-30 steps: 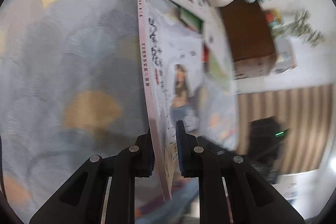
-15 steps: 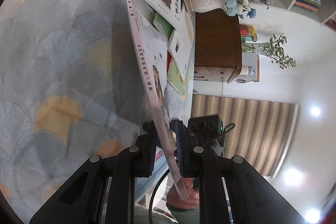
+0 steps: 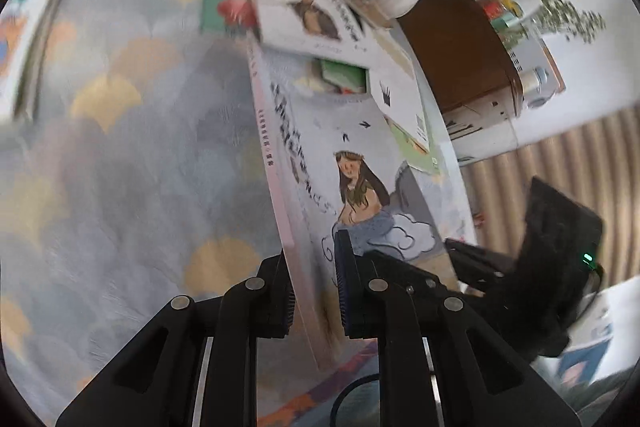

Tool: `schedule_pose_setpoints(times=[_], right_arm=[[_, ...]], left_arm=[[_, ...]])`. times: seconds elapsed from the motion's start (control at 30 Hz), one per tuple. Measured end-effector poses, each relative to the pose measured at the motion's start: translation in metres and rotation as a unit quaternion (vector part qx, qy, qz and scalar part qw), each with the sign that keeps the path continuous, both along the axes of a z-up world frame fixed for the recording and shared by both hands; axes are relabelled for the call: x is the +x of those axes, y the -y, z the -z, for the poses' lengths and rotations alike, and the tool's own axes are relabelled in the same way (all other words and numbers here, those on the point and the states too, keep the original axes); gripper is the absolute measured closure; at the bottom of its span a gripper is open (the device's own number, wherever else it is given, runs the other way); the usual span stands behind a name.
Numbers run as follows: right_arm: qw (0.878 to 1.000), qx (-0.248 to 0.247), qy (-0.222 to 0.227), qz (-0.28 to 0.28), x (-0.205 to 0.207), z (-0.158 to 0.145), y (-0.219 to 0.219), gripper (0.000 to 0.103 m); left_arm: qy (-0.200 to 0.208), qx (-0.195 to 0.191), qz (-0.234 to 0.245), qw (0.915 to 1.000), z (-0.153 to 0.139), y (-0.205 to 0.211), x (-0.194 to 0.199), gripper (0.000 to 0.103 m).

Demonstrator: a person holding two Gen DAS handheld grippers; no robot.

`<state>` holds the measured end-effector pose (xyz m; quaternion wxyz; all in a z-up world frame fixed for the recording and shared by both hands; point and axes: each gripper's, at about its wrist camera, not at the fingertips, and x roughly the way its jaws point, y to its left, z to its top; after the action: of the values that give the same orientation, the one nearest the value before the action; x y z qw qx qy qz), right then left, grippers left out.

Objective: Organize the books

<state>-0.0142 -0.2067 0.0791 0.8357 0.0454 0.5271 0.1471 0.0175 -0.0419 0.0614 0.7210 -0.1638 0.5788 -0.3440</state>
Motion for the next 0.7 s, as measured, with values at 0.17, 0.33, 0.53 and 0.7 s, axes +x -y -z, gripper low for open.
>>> schedule_pose_setpoints(times=[0.17, 0.33, 0.53, 0.7], right_arm=[[0.997, -0.049, 0.036, -0.038, -0.001, -0.028, -0.025, 0.078], [0.993, -0.061, 0.076, -0.072, 0.007, -0.064, -0.05, 0.078], [0.985, -0.053, 0.108, -0.125, 0.048, -0.089, -0.108, 0.076], [0.968, -0.078, 0.14, -0.191, 0.086, -0.09, -0.166, 0.073]], left_arm=[[0.025, -0.015, -0.009, 0.9995, -0.022, -0.025, 0.003, 0.09], [0.067, -0.033, -0.045, 0.9962, -0.056, -0.059, 0.008, 0.09], [0.108, -0.026, -0.118, 0.9869, -0.075, -0.112, 0.033, 0.09], [0.111, -0.011, -0.186, 0.9763, -0.066, -0.163, 0.055, 0.09]])
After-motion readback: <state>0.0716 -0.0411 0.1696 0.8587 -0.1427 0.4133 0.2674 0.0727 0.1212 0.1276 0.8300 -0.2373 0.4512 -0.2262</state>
